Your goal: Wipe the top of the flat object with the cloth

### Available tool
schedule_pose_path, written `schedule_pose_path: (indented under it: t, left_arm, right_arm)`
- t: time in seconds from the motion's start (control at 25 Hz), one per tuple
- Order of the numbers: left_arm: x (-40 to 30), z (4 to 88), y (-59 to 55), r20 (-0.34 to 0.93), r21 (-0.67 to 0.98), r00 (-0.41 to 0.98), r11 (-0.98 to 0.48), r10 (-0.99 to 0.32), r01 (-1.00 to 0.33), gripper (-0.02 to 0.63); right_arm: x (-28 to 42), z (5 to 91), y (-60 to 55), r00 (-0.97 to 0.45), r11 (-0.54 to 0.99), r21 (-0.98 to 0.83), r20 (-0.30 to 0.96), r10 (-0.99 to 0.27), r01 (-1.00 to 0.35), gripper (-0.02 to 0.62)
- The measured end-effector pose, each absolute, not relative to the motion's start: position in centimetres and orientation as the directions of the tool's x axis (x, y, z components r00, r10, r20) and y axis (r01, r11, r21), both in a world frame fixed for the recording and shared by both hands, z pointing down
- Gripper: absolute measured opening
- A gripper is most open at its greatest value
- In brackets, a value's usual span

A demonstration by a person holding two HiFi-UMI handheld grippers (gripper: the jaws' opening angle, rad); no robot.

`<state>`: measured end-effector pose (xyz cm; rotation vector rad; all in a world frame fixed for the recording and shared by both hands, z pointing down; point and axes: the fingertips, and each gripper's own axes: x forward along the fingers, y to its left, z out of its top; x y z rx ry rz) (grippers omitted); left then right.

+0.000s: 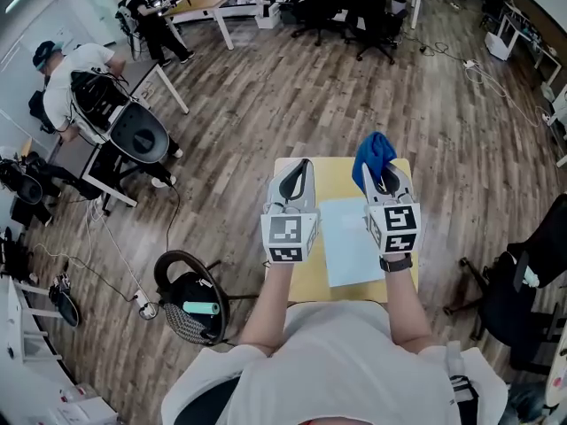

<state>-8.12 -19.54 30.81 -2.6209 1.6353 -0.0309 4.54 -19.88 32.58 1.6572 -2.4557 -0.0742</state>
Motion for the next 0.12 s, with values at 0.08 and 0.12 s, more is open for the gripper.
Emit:
schedule_pose_path:
  t: [0.08,0.12]
  left_arm:
    - [-8.9,31.18,-19.09,-0.004,-0.049,0.443,-0.442,-0.897,-0.896,0.006]
    - [-9.3,31.36,-18.84,0.0,-0.046,0.444,-0.444,-0.896,-0.895,0.006]
  right_arm:
    - [3.77,32.8,-19.44,-0.36,0.376,0.144,0.125,-0.925,-0.915,0.064]
    - [3.37,32.94,-19.21,-0.358,0.375,0.146,0.128,-0.925,-0.916,0.064]
